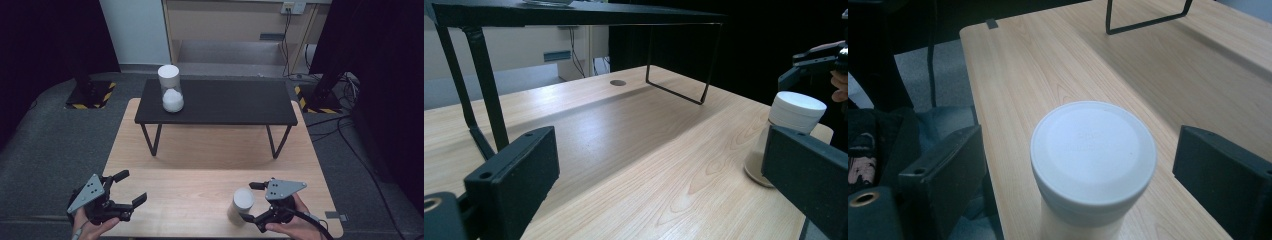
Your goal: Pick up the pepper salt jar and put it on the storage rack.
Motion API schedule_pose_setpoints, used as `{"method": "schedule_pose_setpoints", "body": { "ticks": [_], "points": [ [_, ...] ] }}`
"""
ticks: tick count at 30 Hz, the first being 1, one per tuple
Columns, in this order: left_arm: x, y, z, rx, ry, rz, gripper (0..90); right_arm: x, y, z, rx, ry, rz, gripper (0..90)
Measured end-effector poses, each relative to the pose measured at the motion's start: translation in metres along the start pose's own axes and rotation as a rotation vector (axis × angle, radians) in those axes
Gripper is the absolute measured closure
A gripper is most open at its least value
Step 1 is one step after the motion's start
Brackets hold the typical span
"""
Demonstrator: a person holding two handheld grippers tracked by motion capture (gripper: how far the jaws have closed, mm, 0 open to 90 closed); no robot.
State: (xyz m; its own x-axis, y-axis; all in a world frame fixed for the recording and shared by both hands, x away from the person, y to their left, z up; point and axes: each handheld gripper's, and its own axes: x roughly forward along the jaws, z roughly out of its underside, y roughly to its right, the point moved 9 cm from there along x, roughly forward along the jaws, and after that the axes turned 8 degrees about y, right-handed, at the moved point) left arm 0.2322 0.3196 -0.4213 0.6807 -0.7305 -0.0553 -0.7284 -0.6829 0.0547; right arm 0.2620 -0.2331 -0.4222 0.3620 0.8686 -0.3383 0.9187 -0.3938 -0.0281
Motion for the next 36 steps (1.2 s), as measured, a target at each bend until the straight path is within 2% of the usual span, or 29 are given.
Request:
{"method": "schedule_pose_setpoints", "body": {
  "ticks": [12, 14, 19, 27, 36],
  "points": [
    [0.001, 0.001, 0.000, 0.006, -0.006, 0.003, 0.9, 0.017, 0.002, 0.011, 0.004, -0.012, 0.017, 14.5],
    [0.001, 0.001, 0.000, 0.008, -0.008, 0.002, 0.9, 0.018, 0.002, 0.012, 0.001, -0.012, 0.020, 17.5],
    [0.001, 0.001, 0.000, 0.009, -0.008, 0.002, 0.9, 0.019, 0.000, 0.015, -0.038, -0.002, 0.028, 33.1],
    [0.001, 0.001, 0.000, 0.008, -0.010, 0.003, 0.9, 0.019, 0.000, 0.015, -0.043, 0.001, 0.031, 33.6],
    [0.002, 0.001, 0.000, 0.008, -0.011, 0.005, 1.0, 0.019, 0.003, 0.010, -0.057, -0.018, 0.007, 33.7]
  ]
}}
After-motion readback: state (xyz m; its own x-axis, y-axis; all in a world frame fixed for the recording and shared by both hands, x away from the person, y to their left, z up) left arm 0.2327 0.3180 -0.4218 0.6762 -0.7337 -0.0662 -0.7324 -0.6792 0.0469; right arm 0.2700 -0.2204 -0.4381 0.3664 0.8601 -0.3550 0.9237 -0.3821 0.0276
